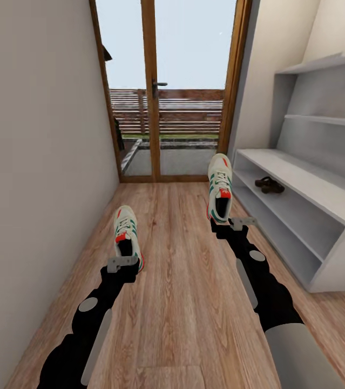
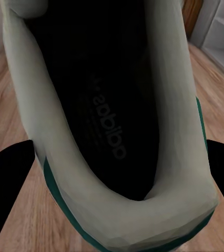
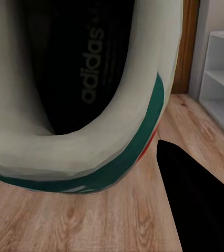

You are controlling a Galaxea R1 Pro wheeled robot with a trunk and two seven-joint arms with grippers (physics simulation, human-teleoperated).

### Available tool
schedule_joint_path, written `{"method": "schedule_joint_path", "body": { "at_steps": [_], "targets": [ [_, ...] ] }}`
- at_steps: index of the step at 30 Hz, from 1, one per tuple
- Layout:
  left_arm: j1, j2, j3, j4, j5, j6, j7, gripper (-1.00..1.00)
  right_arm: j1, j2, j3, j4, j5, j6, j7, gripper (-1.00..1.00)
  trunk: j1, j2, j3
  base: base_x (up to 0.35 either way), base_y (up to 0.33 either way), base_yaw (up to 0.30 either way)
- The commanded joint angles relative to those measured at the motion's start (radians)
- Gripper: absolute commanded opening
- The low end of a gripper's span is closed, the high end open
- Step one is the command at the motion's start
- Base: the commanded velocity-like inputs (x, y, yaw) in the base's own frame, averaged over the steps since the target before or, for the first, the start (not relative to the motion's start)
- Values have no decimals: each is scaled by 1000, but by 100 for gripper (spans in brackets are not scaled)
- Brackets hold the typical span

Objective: Pick up the two gym shoes and the two sandals from the corridor floor and place them onto the hallstand (shoe rack) in the corridor, making sure they are on the rack and not on the floor. Arrange them so the two gym shoes are next to each other and the two sandals are next to each other.

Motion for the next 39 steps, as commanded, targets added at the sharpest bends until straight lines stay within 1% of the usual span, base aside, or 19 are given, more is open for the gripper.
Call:
{"method": "schedule_joint_path", "body": {
  "at_steps": [1,7,22,33,39],
  "targets": [
    [0,0,-2,-1,3,5,7,-100,0,0,0,-2,-4,6,0,-100,0,0,-1,348,0,0],
    [0,0,-2,-1,3,5,7,-100,1,0,0,-1,-4,6,0,-100,0,0,0,348,0,-84],
    [0,0,-2,-1,3,5,7,-100,1,0,1,-1,-4,6,0,-100,0,0,9,347,0,-217],
    [0,0,-2,-1,3,5,7,-100,1,0,3,-1,-4,6,1,-100,0,0,11,347,0,-29],
    [0,0,-2,-1,3,5,7,-100,1,0,3,-1,-4,6,0,-100,0,0,11,347,73,0]
  ]
}}
